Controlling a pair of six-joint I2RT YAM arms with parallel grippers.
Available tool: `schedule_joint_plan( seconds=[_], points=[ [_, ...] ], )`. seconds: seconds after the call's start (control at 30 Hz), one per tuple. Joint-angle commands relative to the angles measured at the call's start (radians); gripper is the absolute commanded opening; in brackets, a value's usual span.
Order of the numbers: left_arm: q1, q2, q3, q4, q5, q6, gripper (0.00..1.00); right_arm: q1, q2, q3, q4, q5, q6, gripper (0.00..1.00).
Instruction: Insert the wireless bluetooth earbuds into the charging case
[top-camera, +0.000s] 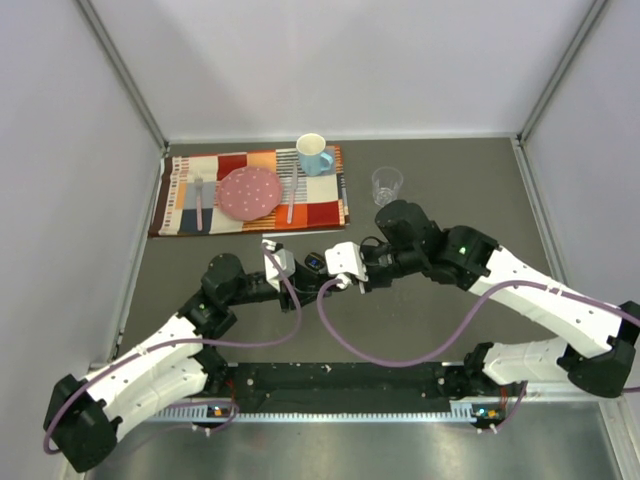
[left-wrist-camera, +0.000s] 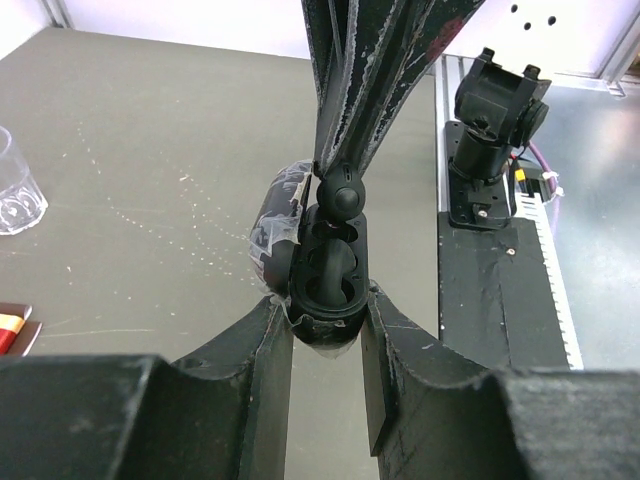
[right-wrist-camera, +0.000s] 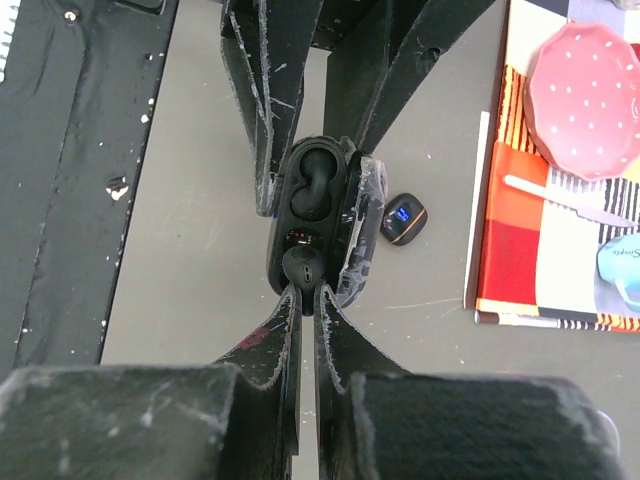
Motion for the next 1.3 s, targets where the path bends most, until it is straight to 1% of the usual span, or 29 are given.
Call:
schedule_joint_plan(
  seconds=[0.0,0.13,0.3,0.43,0.63,0.67,0.7,0.97,1.1,1.13,1.17,1.27],
  points=[
    [-0.004,0.009,0.048,0.051,0.034,0.003,0.0,0.019,0.005,0.04,0.028,-0.006,-0.015,0.0],
    [-0.004,0.015,0.052,0.061,0.04,-0.004,0.0,0.023,0.009,0.033,0.032,0.006,-0.016,0.0],
    [-0.004,0.011,0.049,0.075,0.016,-0.015,0.0,0.048,0.014,0.017,0.029,0.059,-0.012,0.0],
    [-0.004,-0.005,0.04,0.097,-0.012,-0.023,0.0,0.062,0.022,0.004,0.029,0.084,-0.012,0.0],
    [-0.004,-0.014,0.022,0.152,-0.017,-0.044,0.0,0.083,0.041,0.005,0.028,0.139,0.01,0.0],
    [-0.004,-0.015,0.02,0.155,-0.015,-0.046,0.0,0.086,0.045,0.005,0.028,0.162,0.014,0.04],
    [-0.002,-0.014,0.019,0.16,-0.017,-0.049,0.0,0.089,0.046,0.007,0.029,0.173,0.016,0.04],
    [-0.004,-0.02,0.014,0.163,-0.02,-0.047,0.0,0.096,0.077,0.045,0.029,0.216,0.071,0.06],
    [-0.004,-0.02,0.009,0.164,-0.026,-0.047,0.0,0.102,0.086,0.059,0.032,0.248,0.091,0.1],
    [-0.004,-0.021,0.008,0.166,-0.027,-0.047,0.0,0.1,0.087,0.063,0.034,0.253,0.097,0.13],
    [-0.004,-0.024,0.006,0.166,-0.03,-0.046,0.0,0.102,0.087,0.065,0.035,0.259,0.103,0.18],
    [-0.002,-0.028,0.0,0.164,-0.055,-0.041,0.0,0.102,0.081,0.065,0.048,0.259,0.114,0.25]
  ],
)
